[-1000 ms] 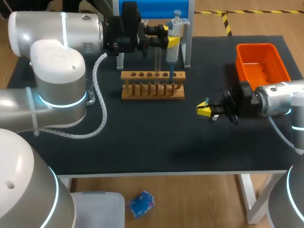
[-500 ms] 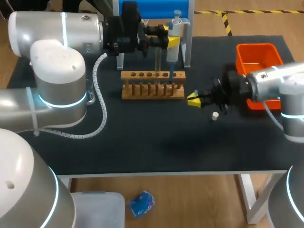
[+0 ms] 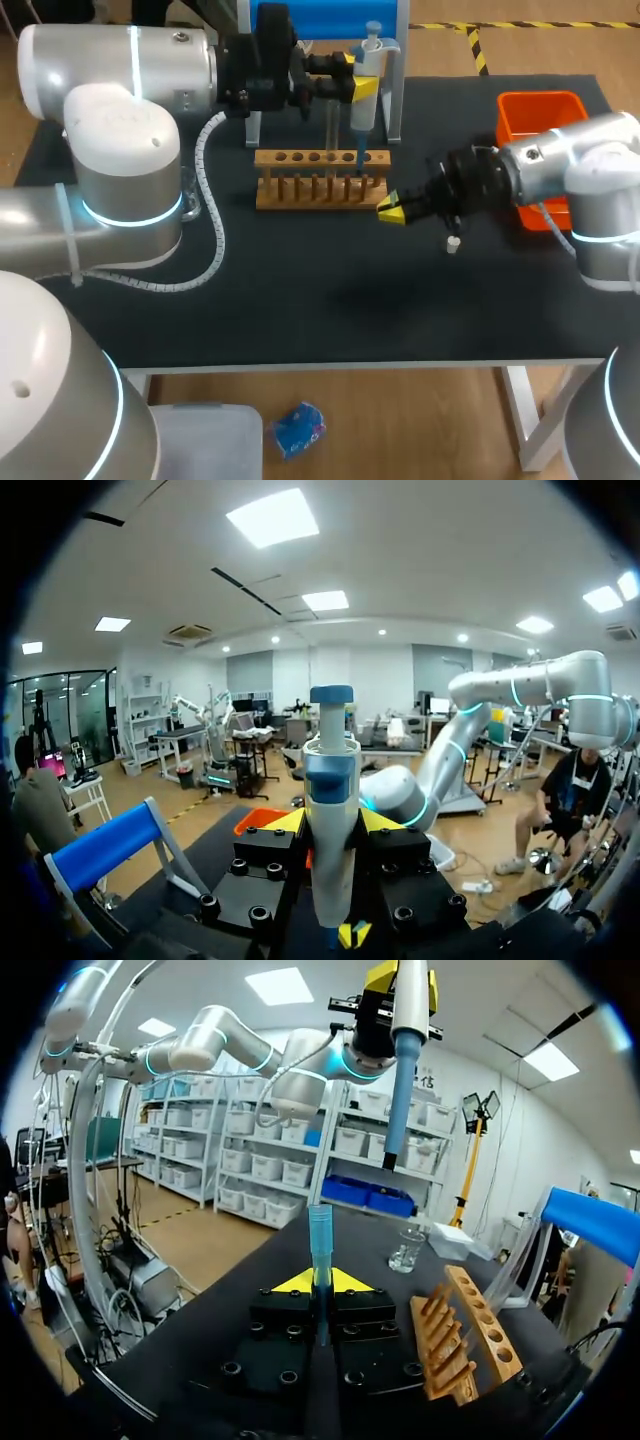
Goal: Invert the test tube, pick up the pipette, mount the tip to pipette, aspirate from beaker and dispense into the tube, eject the tip, return the pipette, and cap with the stopper.
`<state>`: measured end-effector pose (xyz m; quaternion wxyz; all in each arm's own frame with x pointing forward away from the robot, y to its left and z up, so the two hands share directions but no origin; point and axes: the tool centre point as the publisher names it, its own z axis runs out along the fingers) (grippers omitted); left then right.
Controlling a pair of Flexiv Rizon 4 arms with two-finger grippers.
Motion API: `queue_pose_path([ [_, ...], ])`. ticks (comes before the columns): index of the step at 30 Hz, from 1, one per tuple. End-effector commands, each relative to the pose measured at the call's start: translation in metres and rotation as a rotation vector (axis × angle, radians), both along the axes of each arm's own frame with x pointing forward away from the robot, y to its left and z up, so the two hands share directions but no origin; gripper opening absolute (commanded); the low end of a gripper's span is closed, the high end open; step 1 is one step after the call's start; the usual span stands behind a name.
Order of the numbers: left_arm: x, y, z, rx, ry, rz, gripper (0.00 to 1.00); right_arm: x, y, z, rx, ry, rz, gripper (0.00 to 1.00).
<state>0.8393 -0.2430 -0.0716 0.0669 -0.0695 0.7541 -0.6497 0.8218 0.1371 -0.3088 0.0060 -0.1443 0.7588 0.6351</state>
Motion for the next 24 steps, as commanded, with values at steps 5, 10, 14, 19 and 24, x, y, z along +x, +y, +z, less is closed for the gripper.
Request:
queue_pose_path([
  [5, 0.0019, -0.0026, -0.0015, 0.004, 0.022, -0.006, 0.0, -0.0031, -0.0056, -0.0055, 0.01, 0.008, -0.001, 0.0],
  [10, 0.0019, -0.0034, -0.0017, 0.017, 0.041, -0.003, 0.0, -0.0049, -0.007, -0.0065, 0.008, 0.01, -0.004, 0.0],
  [14, 0.0008, -0.0018, -0.0014, -0.003, 0.046, 0.005, 0.0, -0.0067, -0.006, -0.0068, 0.009, 0.011, -0.004, 0.0],
  [19, -0.0004, -0.0004, -0.0018, -0.011, 0.055, 0.028, 0.0, -0.0068, -0.0038, -0.0054, 0.011, 0.008, -0.001, 0.0],
  [24, -0.0004, -0.0004, -0.0018, -0.011, 0.055, 0.028, 0.0, -0.0022, -0.0015, -0.0023, 0.013, -0.017, -0.004, 0.0],
])
